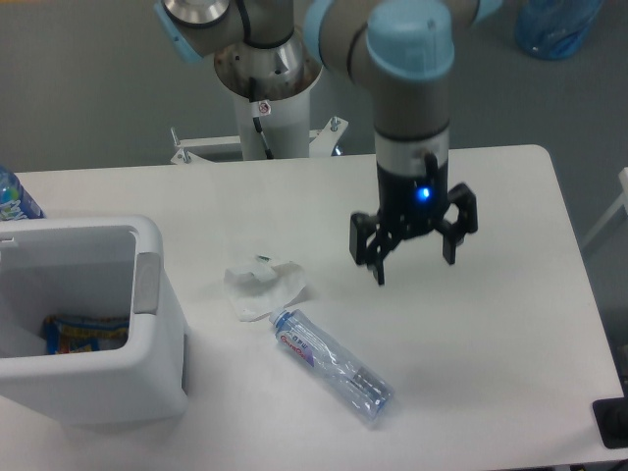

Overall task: Place the trash in the trash can
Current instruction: 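Move the open gripper toward the clear plastic water bottle, then lower the gripper onto the bottle's cap end and close on it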

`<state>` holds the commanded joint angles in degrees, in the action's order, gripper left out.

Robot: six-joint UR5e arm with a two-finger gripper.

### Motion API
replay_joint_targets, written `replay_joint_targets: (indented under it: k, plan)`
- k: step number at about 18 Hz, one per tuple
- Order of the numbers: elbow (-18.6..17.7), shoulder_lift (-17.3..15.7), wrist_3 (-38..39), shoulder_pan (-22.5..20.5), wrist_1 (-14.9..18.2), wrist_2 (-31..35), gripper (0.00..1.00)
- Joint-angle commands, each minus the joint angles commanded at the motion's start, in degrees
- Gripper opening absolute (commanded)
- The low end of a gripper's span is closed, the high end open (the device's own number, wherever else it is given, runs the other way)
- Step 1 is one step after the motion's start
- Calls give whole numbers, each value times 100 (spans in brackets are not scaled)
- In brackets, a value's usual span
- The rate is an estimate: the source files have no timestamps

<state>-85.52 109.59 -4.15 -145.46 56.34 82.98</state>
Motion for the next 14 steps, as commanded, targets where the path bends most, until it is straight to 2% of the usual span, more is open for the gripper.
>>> replay_joint_targets:
  k: [5,10,11,12,14]
  plan:
    - [237,528,432,0,-351,-431,100]
    - [466,1072,450,18,-430,-432,100]
    - [510,1221,493,18,-535,-423,100]
    - [519,1319,537,26,-649,-405,100]
    - [502,1416,538,70,-668,-388,100]
